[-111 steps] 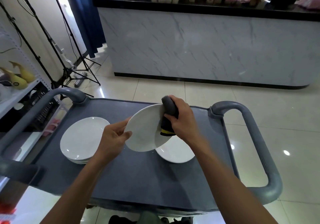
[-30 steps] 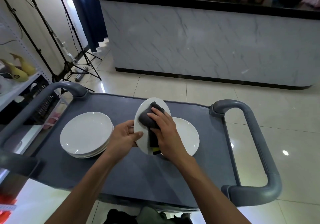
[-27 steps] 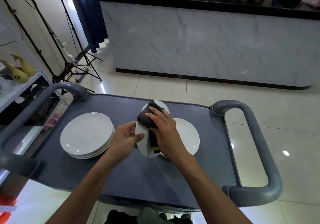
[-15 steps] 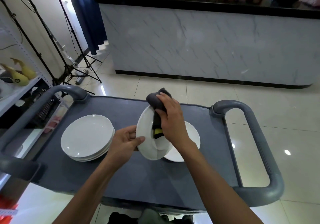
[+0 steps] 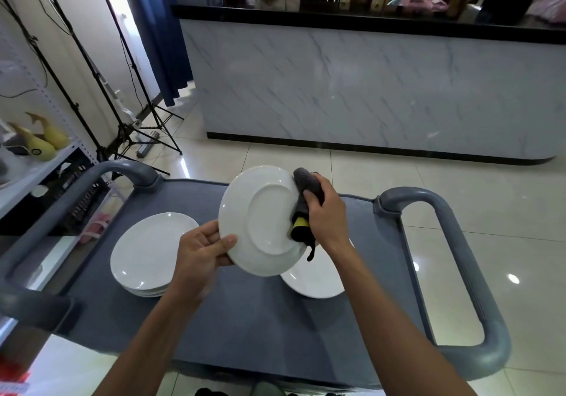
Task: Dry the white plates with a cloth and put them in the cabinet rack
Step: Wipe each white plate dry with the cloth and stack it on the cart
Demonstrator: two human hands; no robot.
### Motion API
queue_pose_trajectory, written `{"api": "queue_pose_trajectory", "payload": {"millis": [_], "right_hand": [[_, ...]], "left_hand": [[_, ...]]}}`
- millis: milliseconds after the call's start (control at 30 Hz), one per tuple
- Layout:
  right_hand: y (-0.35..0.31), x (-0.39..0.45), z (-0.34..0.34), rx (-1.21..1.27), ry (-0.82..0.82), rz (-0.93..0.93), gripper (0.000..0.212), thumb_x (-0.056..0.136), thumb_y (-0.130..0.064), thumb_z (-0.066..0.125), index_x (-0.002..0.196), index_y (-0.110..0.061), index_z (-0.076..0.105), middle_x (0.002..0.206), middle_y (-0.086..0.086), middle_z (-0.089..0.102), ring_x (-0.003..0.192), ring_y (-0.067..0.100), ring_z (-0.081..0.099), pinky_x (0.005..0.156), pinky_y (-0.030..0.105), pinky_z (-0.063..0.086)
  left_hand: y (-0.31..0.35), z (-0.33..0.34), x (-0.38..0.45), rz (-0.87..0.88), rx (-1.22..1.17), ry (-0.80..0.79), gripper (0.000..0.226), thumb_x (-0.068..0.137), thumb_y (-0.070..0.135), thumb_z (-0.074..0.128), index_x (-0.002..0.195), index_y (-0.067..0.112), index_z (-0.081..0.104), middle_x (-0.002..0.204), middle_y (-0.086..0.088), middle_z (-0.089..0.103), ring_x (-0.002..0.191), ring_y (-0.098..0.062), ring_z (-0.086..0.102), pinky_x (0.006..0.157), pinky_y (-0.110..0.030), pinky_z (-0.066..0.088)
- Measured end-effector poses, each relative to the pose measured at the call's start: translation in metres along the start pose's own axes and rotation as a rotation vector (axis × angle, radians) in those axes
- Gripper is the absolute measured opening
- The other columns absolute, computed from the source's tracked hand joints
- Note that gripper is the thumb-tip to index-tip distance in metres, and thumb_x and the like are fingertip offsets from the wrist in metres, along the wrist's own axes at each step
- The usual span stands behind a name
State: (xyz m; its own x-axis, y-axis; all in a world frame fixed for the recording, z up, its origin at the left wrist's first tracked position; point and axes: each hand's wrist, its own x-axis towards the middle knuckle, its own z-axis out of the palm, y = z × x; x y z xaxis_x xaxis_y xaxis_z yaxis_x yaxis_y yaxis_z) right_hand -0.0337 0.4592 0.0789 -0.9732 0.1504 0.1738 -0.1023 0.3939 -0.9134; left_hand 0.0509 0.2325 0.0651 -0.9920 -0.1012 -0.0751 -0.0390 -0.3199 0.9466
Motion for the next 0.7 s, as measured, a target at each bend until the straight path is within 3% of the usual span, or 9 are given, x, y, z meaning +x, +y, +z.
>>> {"api": "queue_pose_trajectory", "payload": {"millis": [167,267,533,700], "right_hand": [[0.005,-0.006,0.004,-0.012,0.005,-0.004,0.039,0.097,-0.018,0.056,0.135,-0.026,0.055,0.130,-0.012,0.060,0.117,0.007,0.053,0.103,0.024,0.041],[0.007,-0.016,0.012,-0.009,0.019,-0.052,0.040,0.097,-0.015,0.057,0.136,-0.025,0.054,0.135,-0.009,0.059,0.122,0.009,0.051,0.108,0.029,0.040],[-0.010,-0.049,0.040,-0.154,0.003,-0.318,0.043,0.097,-0.009,0.059,0.139,-0.016,0.054,0.151,-0.003,0.047,0.138,0.022,0.036,0.116,0.043,0.031],[-0.024,-0.067,0.056,-0.216,-0.071,-0.428,0.046,0.098,-0.011,0.057,0.143,-0.018,0.052,0.155,-0.004,0.041,0.142,0.022,0.032,0.117,0.034,0.025]], "left_hand": [[0.010,-0.005,0.013,-0.016,-0.138,0.059,0.035,0.077,0.005,0.065,0.112,0.004,0.070,0.089,-0.011,0.074,0.075,-0.021,0.070,0.060,-0.035,0.059],[0.013,-0.005,0.021,-0.039,-0.223,0.108,0.029,0.076,0.005,0.065,0.104,0.008,0.073,0.098,-0.011,0.075,0.082,-0.024,0.072,0.067,-0.041,0.062],[0.018,0.005,0.035,-0.039,-0.288,0.190,0.028,0.091,-0.001,0.055,0.115,0.007,0.068,0.108,-0.013,0.074,0.093,-0.029,0.073,0.074,-0.044,0.062],[0.019,0.012,0.037,-0.047,-0.273,0.214,0.030,0.094,0.001,0.054,0.121,0.005,0.066,0.113,-0.017,0.072,0.095,-0.032,0.072,0.078,-0.045,0.062]]}}
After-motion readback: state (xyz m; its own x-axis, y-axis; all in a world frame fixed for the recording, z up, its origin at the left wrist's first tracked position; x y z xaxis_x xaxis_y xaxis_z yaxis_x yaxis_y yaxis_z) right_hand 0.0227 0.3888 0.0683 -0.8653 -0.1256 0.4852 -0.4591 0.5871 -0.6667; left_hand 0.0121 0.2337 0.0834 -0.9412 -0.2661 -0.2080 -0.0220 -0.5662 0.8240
